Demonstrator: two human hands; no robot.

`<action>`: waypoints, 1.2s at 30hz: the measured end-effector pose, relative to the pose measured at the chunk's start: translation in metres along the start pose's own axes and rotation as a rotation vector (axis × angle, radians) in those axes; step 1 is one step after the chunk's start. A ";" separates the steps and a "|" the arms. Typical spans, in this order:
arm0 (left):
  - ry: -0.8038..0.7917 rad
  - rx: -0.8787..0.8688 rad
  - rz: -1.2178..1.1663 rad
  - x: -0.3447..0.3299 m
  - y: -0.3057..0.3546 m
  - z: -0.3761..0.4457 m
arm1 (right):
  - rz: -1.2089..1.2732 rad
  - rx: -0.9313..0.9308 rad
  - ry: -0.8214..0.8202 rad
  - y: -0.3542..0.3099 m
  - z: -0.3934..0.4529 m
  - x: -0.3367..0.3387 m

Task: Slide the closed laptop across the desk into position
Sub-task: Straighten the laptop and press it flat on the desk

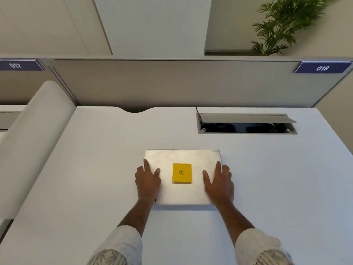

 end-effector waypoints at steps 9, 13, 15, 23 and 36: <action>-0.005 -0.012 0.033 -0.004 -0.002 -0.002 | 0.027 0.022 -0.052 0.006 -0.003 -0.011; -0.004 -0.013 0.044 -0.006 -0.005 -0.004 | 0.003 0.032 -0.061 0.007 -0.002 -0.014; 0.000 -0.008 0.044 -0.007 -0.005 -0.005 | -0.005 0.039 -0.056 0.007 -0.002 -0.015; 0.016 -0.015 0.060 -0.013 -0.006 -0.008 | -0.082 0.066 -0.027 0.009 -0.002 -0.015; 0.048 -0.001 0.038 -0.016 -0.007 -0.011 | -0.097 0.078 -0.038 0.008 -0.003 -0.012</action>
Point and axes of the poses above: each hand's wrist, its own z-axis towards the middle knuckle, its own x-axis out of the back of the hand, y = z × x, the point moved 5 cm from there along z, towards the middle knuckle, and after that the axes turned 2 degrees about y, right-handed, at the moved point
